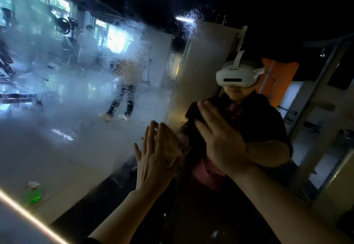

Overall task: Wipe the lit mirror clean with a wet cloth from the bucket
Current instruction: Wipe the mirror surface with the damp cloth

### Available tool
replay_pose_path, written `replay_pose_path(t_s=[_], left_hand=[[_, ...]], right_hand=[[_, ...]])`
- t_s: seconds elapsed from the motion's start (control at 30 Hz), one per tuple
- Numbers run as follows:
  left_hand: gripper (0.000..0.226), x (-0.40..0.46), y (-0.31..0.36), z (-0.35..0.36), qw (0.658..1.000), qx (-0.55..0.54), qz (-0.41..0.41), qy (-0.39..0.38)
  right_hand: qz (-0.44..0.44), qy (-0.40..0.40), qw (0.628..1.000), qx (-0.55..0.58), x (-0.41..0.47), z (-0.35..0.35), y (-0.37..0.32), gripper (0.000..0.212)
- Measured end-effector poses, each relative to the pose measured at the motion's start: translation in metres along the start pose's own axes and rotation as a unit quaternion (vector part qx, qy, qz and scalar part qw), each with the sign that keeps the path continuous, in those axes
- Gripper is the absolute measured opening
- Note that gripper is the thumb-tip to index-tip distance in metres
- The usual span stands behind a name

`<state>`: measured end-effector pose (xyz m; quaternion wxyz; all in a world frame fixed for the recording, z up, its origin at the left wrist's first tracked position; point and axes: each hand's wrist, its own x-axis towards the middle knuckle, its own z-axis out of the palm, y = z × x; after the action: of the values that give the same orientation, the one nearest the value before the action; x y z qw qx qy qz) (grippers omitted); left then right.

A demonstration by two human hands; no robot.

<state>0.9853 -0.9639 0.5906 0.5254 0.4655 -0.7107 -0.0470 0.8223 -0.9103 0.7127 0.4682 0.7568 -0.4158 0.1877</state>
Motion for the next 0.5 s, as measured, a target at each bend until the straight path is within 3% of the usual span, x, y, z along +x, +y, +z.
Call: replay_pose_path(t_s=[0.1,0.23,0.3,0.5], left_hand=[[0.103,-0.012,0.002,0.003,1.000,-0.003,-0.014,-0.020],[0.100,-0.021,0.008,0.005,0.999,-0.009,-0.027,-0.021],[0.100,-0.026,0.014,0.009,0.999,-0.016,-0.029,-0.024],[0.109,-0.041,0.020,0.028,0.997,0.003,-0.054,-0.050]], right_hand=[[-0.060,-0.062,0.996,-0.008,-0.033,0.004,-0.010,0.042],[0.082,0.024,0.996,0.031,-0.015,-0.011,0.013,0.038],[0.100,0.043,0.994,-0.001,-0.009,-0.015,0.020,0.035],[-0.107,-0.064,0.992,-0.015,-0.081,0.020,-0.005,0.042]])
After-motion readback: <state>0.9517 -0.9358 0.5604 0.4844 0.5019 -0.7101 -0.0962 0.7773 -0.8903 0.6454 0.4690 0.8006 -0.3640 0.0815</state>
